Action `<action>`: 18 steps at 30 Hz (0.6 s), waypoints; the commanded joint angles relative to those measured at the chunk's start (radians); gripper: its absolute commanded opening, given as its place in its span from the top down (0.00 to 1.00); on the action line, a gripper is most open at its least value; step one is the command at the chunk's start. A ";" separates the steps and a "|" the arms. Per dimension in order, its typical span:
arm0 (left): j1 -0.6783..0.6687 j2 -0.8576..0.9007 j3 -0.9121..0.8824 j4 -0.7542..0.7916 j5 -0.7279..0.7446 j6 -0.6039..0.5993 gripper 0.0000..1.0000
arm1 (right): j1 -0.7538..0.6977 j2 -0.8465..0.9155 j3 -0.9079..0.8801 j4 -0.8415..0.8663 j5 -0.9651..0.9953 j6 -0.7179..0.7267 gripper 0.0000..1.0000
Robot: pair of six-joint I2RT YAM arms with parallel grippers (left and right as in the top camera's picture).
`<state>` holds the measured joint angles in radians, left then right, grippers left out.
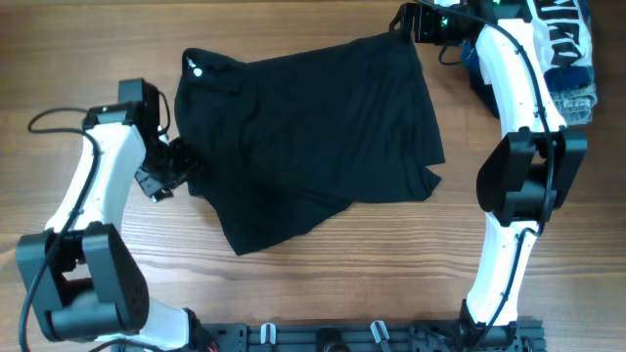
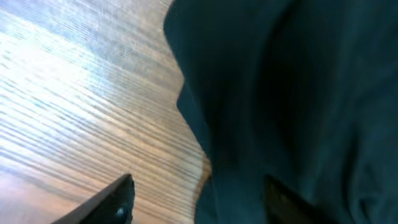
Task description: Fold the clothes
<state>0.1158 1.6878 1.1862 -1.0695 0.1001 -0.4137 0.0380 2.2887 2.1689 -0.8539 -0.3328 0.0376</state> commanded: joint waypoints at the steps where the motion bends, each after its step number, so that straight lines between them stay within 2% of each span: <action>1: 0.064 0.006 -0.116 0.149 0.105 -0.022 0.39 | 0.004 -0.005 0.009 -0.004 -0.015 -0.037 0.01; 4: 0.107 0.006 -0.223 0.354 0.158 -0.025 0.52 | 0.004 -0.005 0.009 -0.008 -0.015 -0.037 0.00; 8: 0.118 0.008 -0.318 0.557 0.158 -0.037 0.61 | 0.004 -0.005 0.009 -0.015 -0.015 -0.037 0.00; 10: 0.117 0.010 -0.335 0.610 0.158 -0.036 0.66 | 0.004 -0.005 0.009 -0.015 -0.015 -0.037 0.01; 11: 0.117 0.011 -0.345 0.644 0.156 -0.036 0.71 | 0.004 -0.005 0.009 -0.015 -0.015 -0.037 0.00; 12: 0.117 0.011 -0.348 0.661 0.151 -0.036 0.81 | 0.004 -0.005 0.009 -0.016 -0.015 -0.037 0.01; 13: 0.117 0.011 -0.349 0.678 0.138 -0.036 0.96 | 0.004 -0.005 0.009 -0.016 -0.015 -0.037 0.01; 18: 0.134 0.011 -0.335 0.801 0.029 -0.033 0.96 | 0.004 -0.005 0.009 -0.017 -0.015 -0.037 0.01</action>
<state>0.2287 1.6909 0.8440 -0.3168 0.2134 -0.4507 0.0380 2.2887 2.1689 -0.8696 -0.3328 0.0200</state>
